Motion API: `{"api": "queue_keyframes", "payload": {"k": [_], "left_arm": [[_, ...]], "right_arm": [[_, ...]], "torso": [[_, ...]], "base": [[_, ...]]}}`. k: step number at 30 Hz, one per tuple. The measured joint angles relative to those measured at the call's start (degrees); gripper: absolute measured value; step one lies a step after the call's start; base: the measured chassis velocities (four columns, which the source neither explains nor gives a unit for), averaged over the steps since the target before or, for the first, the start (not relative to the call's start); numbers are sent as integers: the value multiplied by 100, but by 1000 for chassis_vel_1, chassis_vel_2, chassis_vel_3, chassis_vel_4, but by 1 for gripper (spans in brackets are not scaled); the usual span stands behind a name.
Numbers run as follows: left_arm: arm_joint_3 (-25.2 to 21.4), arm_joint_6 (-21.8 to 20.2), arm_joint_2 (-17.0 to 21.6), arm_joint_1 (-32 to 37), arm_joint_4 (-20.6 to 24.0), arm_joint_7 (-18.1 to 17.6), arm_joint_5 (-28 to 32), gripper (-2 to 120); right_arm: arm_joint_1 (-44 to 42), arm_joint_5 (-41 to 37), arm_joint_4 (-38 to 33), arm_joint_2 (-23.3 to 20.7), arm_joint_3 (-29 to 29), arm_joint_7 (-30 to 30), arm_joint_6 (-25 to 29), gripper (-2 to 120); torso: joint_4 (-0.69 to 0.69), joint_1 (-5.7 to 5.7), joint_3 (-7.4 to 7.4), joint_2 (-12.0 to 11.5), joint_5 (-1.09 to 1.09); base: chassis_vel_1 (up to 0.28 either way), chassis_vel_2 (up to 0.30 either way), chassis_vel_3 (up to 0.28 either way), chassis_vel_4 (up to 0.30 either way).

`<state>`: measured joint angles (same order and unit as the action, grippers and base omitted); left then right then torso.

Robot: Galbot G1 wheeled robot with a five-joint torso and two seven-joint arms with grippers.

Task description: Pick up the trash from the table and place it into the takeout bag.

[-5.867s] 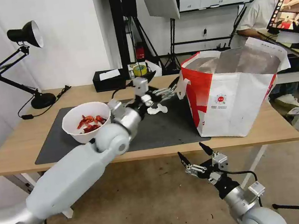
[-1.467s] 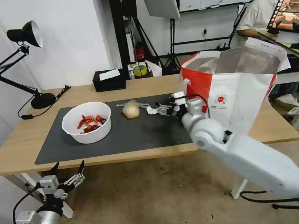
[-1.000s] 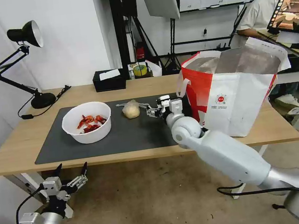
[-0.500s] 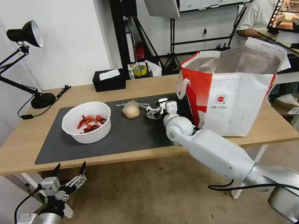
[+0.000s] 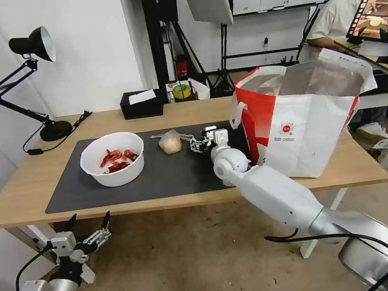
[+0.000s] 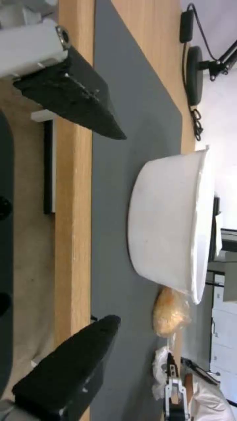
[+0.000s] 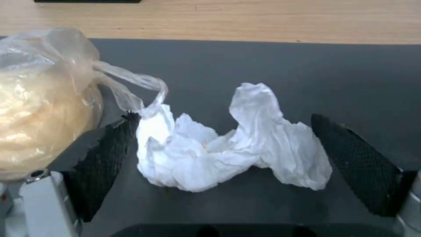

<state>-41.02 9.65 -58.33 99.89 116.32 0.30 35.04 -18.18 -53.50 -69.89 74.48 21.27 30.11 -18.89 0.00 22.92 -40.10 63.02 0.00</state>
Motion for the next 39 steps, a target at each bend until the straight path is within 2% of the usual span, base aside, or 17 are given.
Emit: {"api": "queue_keyframes", "payload": {"k": [39], "left_arm": [[75, 16, -19, -21, 41, 0, 3, 100]], "right_arm": [[62, -22, 42, 40, 144, 28, -66, 99]], "torso": [[0, 0, 0, 0, 0]], "base": [[0, 0, 0, 0]]}}
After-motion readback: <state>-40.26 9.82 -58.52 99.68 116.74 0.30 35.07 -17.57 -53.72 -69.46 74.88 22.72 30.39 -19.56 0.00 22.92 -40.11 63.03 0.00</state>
